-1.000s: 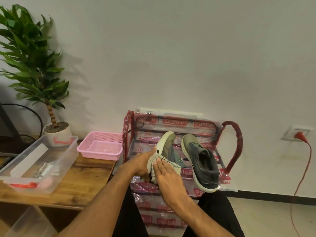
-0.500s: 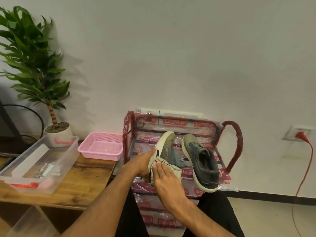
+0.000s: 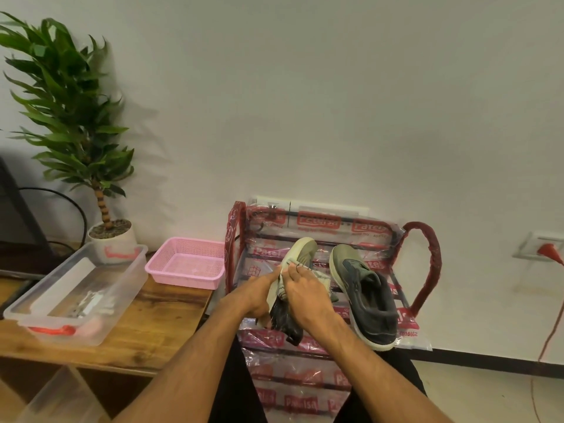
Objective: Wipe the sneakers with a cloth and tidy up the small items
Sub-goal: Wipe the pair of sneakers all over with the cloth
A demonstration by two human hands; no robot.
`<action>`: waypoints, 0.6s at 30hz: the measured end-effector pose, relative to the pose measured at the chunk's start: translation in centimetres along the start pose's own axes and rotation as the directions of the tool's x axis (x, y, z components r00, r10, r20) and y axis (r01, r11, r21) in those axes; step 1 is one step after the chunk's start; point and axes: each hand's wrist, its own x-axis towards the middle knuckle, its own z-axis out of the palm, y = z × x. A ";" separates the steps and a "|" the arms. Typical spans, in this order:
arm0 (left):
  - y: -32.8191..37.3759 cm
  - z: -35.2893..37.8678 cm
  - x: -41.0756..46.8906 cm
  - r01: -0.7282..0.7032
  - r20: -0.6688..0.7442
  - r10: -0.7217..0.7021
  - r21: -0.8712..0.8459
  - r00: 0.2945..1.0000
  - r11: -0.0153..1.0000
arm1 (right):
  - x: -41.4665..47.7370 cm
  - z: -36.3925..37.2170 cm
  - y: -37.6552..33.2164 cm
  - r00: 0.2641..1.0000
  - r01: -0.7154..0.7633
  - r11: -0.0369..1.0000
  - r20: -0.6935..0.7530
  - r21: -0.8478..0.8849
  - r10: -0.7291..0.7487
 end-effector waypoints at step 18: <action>0.3 -0.1 -0.2 0.004 0.002 -0.004 0.008 1.000 1.000 | -4.5 1.0 -3.0 1.000 -0.015 1.000 -0.016 0.027 0.016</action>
